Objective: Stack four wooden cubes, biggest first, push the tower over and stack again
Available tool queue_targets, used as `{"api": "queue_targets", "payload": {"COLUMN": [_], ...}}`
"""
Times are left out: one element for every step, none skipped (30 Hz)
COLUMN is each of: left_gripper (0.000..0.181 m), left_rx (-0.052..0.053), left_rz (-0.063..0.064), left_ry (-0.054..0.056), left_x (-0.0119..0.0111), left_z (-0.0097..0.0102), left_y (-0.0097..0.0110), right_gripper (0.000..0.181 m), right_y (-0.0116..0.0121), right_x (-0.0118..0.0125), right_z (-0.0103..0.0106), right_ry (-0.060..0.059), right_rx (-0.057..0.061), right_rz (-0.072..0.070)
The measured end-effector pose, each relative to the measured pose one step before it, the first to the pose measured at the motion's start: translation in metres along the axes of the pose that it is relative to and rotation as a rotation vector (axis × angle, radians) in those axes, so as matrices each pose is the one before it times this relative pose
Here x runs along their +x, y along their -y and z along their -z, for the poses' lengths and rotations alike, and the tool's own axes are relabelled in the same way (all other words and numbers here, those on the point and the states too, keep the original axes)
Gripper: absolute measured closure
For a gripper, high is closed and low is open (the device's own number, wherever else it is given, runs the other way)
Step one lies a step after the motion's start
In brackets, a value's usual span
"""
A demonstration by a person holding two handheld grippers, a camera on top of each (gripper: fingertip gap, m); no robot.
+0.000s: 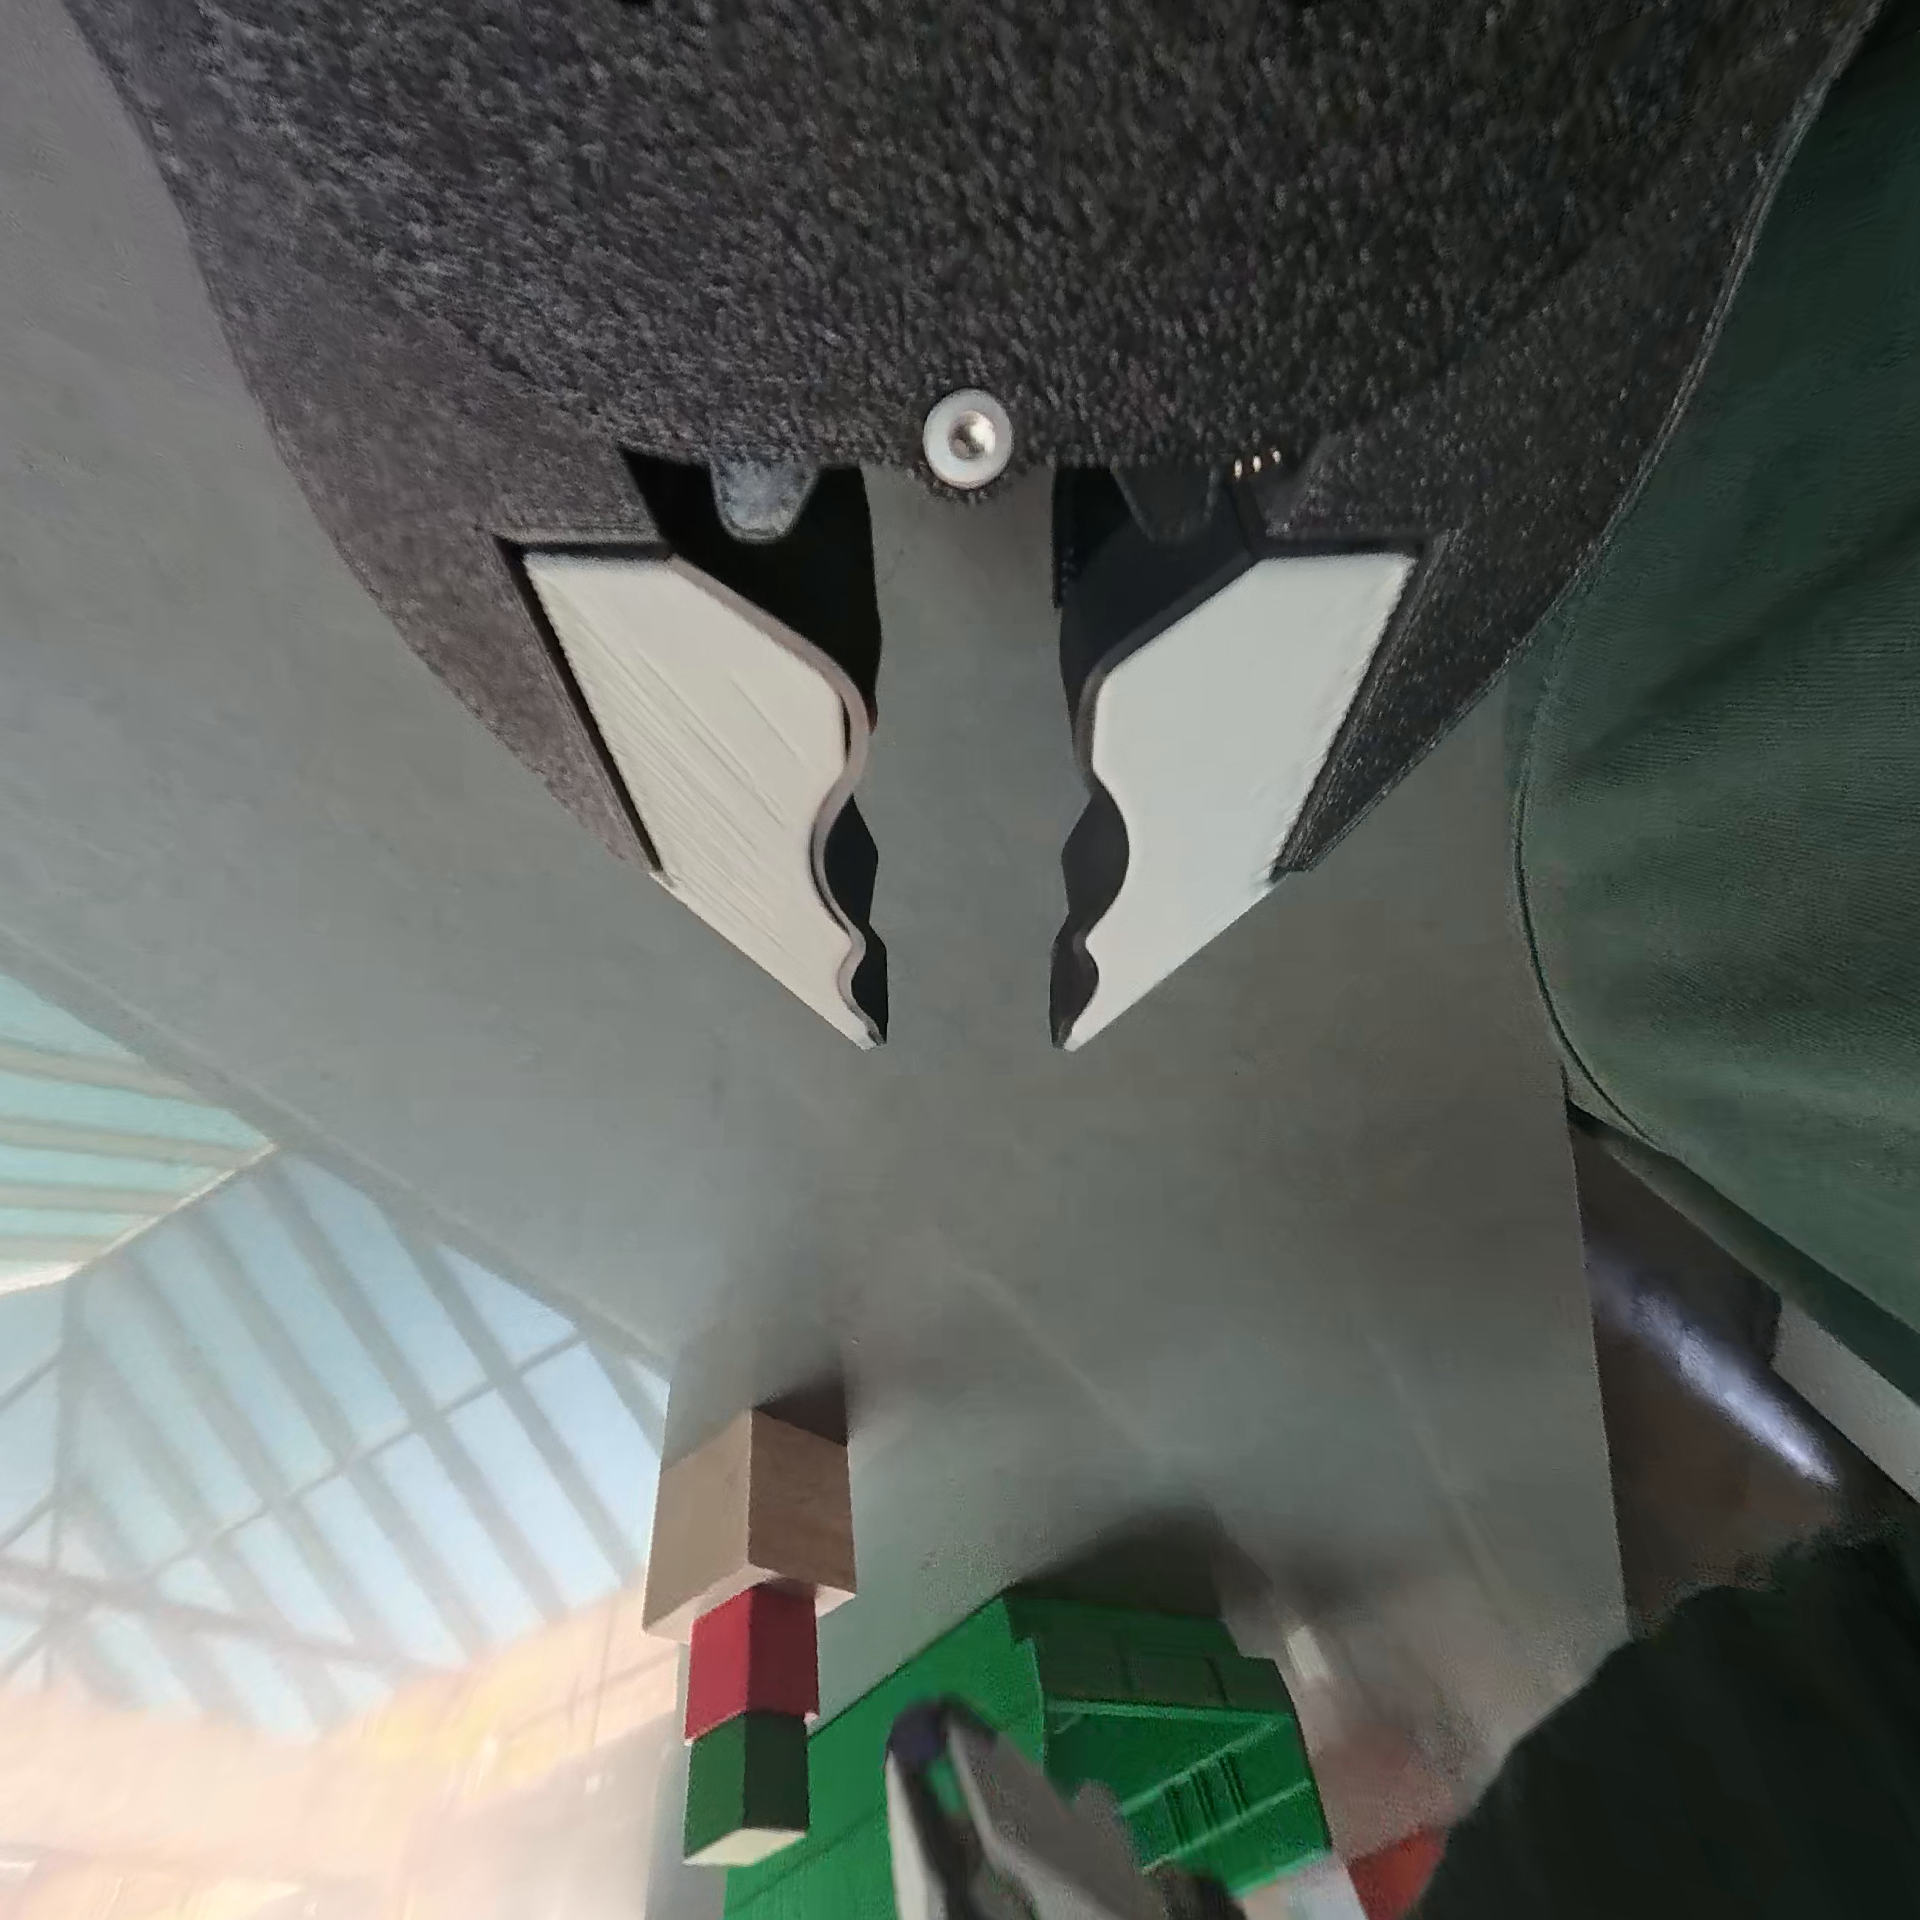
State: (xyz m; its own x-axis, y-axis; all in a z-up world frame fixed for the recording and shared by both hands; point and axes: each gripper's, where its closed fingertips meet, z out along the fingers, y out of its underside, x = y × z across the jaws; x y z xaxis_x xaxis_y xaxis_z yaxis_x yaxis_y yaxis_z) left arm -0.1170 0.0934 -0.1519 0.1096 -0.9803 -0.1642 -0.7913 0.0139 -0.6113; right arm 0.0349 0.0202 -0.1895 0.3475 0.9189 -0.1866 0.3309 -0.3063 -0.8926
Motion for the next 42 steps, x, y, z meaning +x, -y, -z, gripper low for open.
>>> {"api": "queue_targets", "payload": {"left_gripper": [0.171,0.171,0.171,0.171,0.171,0.171,0.171,0.171,0.171,0.171,0.171,0.171,0.171,0.171,0.171,0.171,0.171,0.171,0.171,0.171,0.171,0.171,0.171,0.171,0.171,0.171,0.171,0.171,0.171,0.171,0.171,0.171,0.171,0.171,0.171,0.17,0.17,0.169,0.169,0.168,0.167,0.165], "left_rx": [0.0053,0.0056,0.0012,-0.003,-0.0036,-0.0017,-0.0002,-0.0019,-0.0028,-0.0028,-0.006,-0.0068,-0.0037,-0.0039,-0.0048,-0.0048,-0.0034,-0.0015,-0.0023,-0.004,-0.0042,-0.0026,-0.0018,-0.0029,-0.0036,-0.0018,0.0003,0.0015,-0.0005,-0.0022,-0.0006,0.0006,-0.0009,-0.0022,-0.0005,0.0011,0.0002,-0.0002,0.0012,0.0016,0.0027,0.0054], "left_rz": [0.0261,0.0271,0.0277,0.0259,0.0226,0.0186,0.0148,0.0131,0.0095,0.0044,0.0017,-0.0001,-0.0006,-0.0001,-0.0006,-0.0002,0.0021,0.0034,0.0026,0.002,0.0019,0.0023,0.0022,0.0014,0.0011,0.0016,0.002,0.0018,0.0014,0.0003,0.0003,0.0016,0.0019,0.0009,0.0007,0.002,0.0025,0.0015,0.0011,0.001,0.0006,0.0005], "left_ry": [0.0238,0.0212,0.0164,0.0098,0.0023,0.001,-0.0002,-0.0031,-0.0021,-0.0008,0.0,0.0011,-0.0006,-0.0028,-0.001,-0.0005,-0.0026,-0.0008,0.0005,0.0008,0.0007,-0.0005,-0.0011,-0.0007,0.0006,0.0004,0.0001,-0.0006,0.0001,0.0009,-0.0004,-0.0016,0.0004,0.0016,0.0001,-0.0002,-0.0012,0.0001,0.0029,0.0031,0.0036,0.0051], "left_x": [-0.01178,-0.0112,-0.01012,-0.00869,-0.00699,-0.00595,-0.00479,-0.00339,-0.00258,-0.00181,-0.0014,-0.00114,-0.00051,-0.00013,-0.00036,-0.00057,-0.00049,-0.00078,-0.00102,-0.00091,-0.00079,-0.00042,-0.00013,-0.00007,-0.00035,-0.00024,-0.00022,-0.00015,-0.00019,-0.00033,-0.0001,0.00013,-0.00018,-0.00037,-0.00006,-0.00006,0.00011,-0.00015,-0.00042,-0.0005,-0.00035,-0.00034], "left_z": [0.01175,0.00995,0.00759,0.00524,0.00314,0.0014,0.0001,-0.00089,-0.00162,-0.0022,-0.00265,-0.00275,-0.00263,-0.0023,-0.00177,-0.00153,-0.00108,-0.00072,-0.00039,-0.00022,-0.00035,-0.00033,-0.00039,-0.00056,-0.00062,-0.0005,-0.00044,-0.00036,-0.0002,-0.00029,-0.00024,-0.00019,-0.00025,-0.00045,-0.00026,-0.00018,-0.0002,-0.00008,0.00008,0.00027,0.00058,0.00114], "left_y": [-0.00002,0.00011,-0.00038,-0.00101,-0.00118,-0.00079,-0.00051,-0.00023,-0.00007,-0.00006,-0.00051,-0.00081,-0.00038,-0.00031,-0.00051,-0.00051,-0.00041,-0.00013,-0.00042,-0.0007,-0.00085,-0.00061,-0.00046,-0.0006,-0.00073,-0.00045,-0.00011,0.00017,-0.00013,-0.00041,-0.00023,-0.00008,-0.00024,-0.00053,-0.00036,-0.00007,-0.00026,-0.00026,-0.00007,0.00003,0.00036,0.00078], "right_gripper": [0.15,0.15,0.149,0.149,0.148,0.146,0.144,0.143,0.139,0.136,0.132,0.128,0.125,0.124,0.123,0.122,0.122,0.122,0.122,0.123,0.123,0.123,0.123,0.123,0.123,0.123,0.124,0.124,0.124,0.124,0.125,0.125,0.125,0.125,0.125,0.125,0.125,0.125,0.125,0.125,0.125,0.125], "right_y": [0.00179,0.00214,0.00275,0.0033,0.00313,0.00296,0.00325,0.00294,0.00256,0.00206,0.00153,0.0011,0.00056,-0.00008,-0.00043,-0.00063,-0.00072,-0.0008,-0.00066,-0.0006,-0.00066,-0.00036,-0.00022,0.00002,0.00013,-0.0001,-0.0002,-0.00034,-0.0006,-0.0006,-0.0005,-0.00037,-0.00053,-0.00048,-0.00038,-0.00017,-0.00007,0.0001,-0.0001,-0.00008,-0.00011,0.00004], "right_x": [-0.00108,-0.0015,-0.00148,-0.00047,-0.0004,-0.00024,0.00087,0.00133,0.00124,0.00194,0.00174,0.00183,0.00166,0.00121,0.00107,0.00124,0.00053,0.0,0.00007,-0.00029,-0.00042,-0.00018,-0.00027,-0.0001,0.00008,-0.00012,-0.00012,-0.00006,-0.00051,-0.00056,-0.00036,-0.00028,-0.00019,-0.00004,0.00013,-0.00004,-0.00012,-0.00009,-0.00007,0.00015,0.00019,-0.00003], "right_z": [-0.00024,-0.00016,-0.00022,-0.00018,-0.00025,-0.00014,-0.00001,0.00019,0.00025,0.00049,0.00058,0.00056,0.0007,0.00065,0.00053,0.00049,0.00014,0.00004,-0.00014,-0.0004,-0.00051,-0.00057,-0.00059,-0.00043,-0.00043,-0.00047,-0.00039,-0.00043,-0.00052,-0.00053,-0.00035,-0.00031,-0.00031,-0.00028,-0.00019,-0.00006,0.0,0.00007,-0.00004,0.0001,0.00001,0.00007], "right_ry": [0.0017,0.0044,0.0041,-0.0028,-0.0032,-0.0043,-0.0123,-0.0135,-0.0133,-0.0184,-0.017,-0.0169,-0.0148,-0.0102,-0.0079,-0.0073,-0.0022,0.0005,-0.0008,0.0014,0.0021,0.0007,0.0023,0.0019,0.001,0.0026,0.0024,0.0024,0.0049,0.0048,0.0024,0.0017,0.0011,0.0005,-0.0001,0.0012,0.0012,0.0011,0.0019,0.0008,-0.0004,0.0015], "right_rx": [0.0061,0.0067,0.009,0.0112,0.0086,0.0069,0.0089,0.0081,0.0059,0.0051,0.0034,0.0029,0.0011,-0.0002,-0.0001,0.0016,0.0014,0.0005,0.0011,-0.0001,-0.0009,-0.0004,-0.0001,0.0005,0.0005,-0.0007,-0.0013,-0.0017,-0.0025,-0.0025,-0.0009,-0.0006,-0.0011,-0.0015,-0.0003,0.0,0.0002,0.0009,0.0005,0.0002,0.0008,0.0012], "right_rz": [0.0027,0.0028,0.0032,0.0042,0.006,0.0092,0.0106,0.0097,0.01,0.0121,0.0137,0.0125,0.0099,0.0058,0.0015,-0.0014,-0.004,-0.0052,-0.0041,-0.0038,-0.0031,-0.0017,-0.001,-0.0018,-0.0021,-0.0012,-0.0004,-0.0009,-0.002,-0.0029,-0.0023,-0.0012,-0.0012,-0.0014,-0.0015,-0.0016,-0.0013,-0.0015,-0.0024,-0.0021,-0.0008,-0.002]}}
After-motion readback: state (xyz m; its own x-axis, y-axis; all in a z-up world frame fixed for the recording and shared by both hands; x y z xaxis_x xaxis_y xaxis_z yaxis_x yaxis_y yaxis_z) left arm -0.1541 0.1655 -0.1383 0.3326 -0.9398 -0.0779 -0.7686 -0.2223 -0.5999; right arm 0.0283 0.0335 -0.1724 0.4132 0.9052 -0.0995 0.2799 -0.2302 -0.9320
